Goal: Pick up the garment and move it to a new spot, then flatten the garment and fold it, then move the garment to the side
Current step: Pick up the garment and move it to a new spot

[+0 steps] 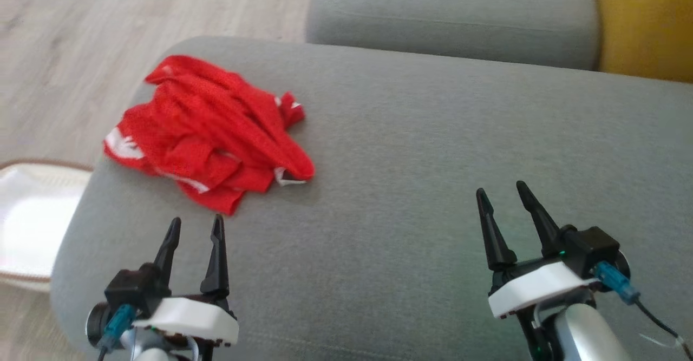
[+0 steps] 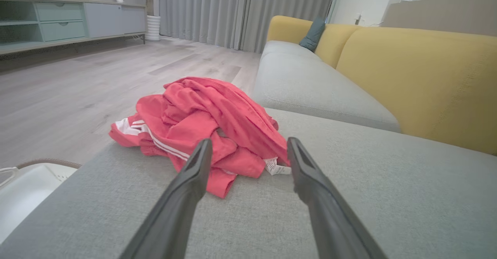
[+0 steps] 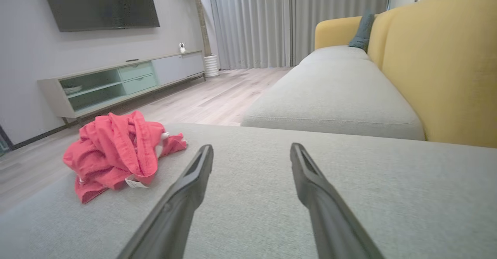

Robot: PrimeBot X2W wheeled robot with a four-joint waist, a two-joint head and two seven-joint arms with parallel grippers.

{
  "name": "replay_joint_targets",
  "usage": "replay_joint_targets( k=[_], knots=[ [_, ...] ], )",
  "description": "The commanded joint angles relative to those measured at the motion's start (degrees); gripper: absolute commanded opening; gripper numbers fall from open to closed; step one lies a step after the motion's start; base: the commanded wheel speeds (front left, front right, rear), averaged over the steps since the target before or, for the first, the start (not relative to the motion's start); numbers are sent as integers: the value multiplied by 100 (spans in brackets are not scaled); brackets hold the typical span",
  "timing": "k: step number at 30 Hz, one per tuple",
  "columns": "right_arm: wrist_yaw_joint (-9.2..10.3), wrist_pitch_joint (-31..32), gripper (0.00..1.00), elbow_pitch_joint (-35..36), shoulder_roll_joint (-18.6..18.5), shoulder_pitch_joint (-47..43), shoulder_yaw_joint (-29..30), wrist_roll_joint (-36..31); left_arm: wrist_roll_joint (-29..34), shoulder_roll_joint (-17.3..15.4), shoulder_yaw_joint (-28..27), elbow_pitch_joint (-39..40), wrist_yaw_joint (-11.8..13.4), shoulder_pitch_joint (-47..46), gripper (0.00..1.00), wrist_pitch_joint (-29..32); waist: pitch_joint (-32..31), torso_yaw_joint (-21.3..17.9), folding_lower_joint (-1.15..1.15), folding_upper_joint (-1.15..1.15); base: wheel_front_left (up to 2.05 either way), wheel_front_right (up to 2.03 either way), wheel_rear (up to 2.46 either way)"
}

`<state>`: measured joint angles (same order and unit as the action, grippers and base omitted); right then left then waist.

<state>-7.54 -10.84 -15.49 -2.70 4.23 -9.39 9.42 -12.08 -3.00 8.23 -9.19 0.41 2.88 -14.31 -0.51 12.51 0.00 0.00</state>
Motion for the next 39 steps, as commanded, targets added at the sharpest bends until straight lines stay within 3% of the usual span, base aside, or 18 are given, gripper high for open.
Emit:
replay_joint_targets(
  k=[1,11,19,33,39],
  knots=[
    [5,-59,100,189,-18,315,-165,37,59,12,-224,216,-15,-356,100,-69,81,272,0,0,0,0,0],
    [5,-154,100,4,-18,303,-474,254,143,12,-247,209,-44,-253,100,-69,-50,1134,0,0,0,0,0],
    [5,-250,100,-114,-18,289,-600,420,226,12,-365,257,-85,-112,100,-69,-137,1384,0,0,0,0,0],
    [5,-307,100,-185,-18,374,-506,393,261,-133,-633,408,-210,-348,100,-69,34,866,0,0,0,0,0],
    [5,-206,100,-60,-18,531,-291,172,239,-766,-802,174,-482,-1219,100,60,413,443,0,0,0,0,0]
  ],
)
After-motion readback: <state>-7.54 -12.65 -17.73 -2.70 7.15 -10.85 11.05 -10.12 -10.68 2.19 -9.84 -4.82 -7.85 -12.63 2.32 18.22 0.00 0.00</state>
